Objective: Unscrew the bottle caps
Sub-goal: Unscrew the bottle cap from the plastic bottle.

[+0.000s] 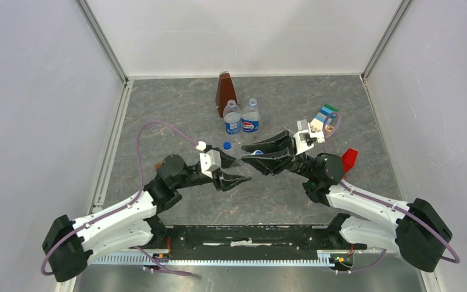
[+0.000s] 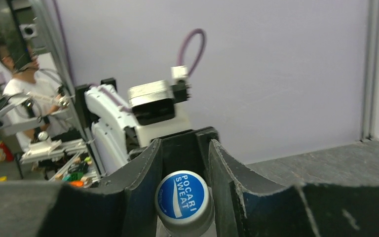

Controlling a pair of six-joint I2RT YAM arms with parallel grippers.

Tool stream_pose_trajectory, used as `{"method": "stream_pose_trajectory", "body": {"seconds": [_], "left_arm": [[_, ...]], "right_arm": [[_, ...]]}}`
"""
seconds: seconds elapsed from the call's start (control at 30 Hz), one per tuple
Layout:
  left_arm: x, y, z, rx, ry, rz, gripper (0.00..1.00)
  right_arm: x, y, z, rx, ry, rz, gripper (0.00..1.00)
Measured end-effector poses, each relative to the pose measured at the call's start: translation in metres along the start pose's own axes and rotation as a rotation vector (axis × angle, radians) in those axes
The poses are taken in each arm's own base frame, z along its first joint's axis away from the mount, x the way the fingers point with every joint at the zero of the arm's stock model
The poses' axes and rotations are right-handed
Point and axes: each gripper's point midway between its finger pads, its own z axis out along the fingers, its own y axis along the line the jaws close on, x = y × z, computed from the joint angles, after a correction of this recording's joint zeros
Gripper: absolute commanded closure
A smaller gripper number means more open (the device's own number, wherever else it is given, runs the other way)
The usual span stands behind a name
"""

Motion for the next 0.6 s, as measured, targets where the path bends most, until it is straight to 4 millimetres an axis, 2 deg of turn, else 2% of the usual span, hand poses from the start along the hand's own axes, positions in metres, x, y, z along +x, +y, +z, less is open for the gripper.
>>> {"method": "stream_pose_trajectory", "body": {"seconds": [0.1,0.27,0.47,0.5,0.53,0.57,0.6], "left_arm": [[-0.007,-0.012,0.000,0.135,-0.043,-0.084,0.98],[-0.026,-0.045,-0.003,0.373,-0.111,-0.178,0.98],[-0.031,-0.070,-0.011,0.557,-0.110,-0.247,0.98],[-0.031,-0.073,-0.012,0.577,-0.103,-0.256,0.98],[-0.031,-0.074,-0.012,0.585,-0.097,-0.261,0.98],[-0.030,-0.074,-0.012,0.584,-0.093,-0.265,0.98],[-0.029,-0.072,-0.011,0.571,-0.091,-0.259,0.98]], "right_arm": [[-0.003,0.016,0.003,-0.108,0.012,-0.028,1.00],[-0.010,0.057,0.006,-0.352,0.045,-0.004,1.00],[-0.006,0.089,0.002,-0.529,0.146,0.061,1.00],[-0.005,0.091,0.001,-0.538,0.154,0.065,0.91],[-0.005,0.092,0.000,-0.544,0.157,0.065,0.67],[-0.005,0.092,-0.001,-0.545,0.158,0.062,0.51],[-0.006,0.091,-0.001,-0.541,0.155,0.053,0.41]]}}
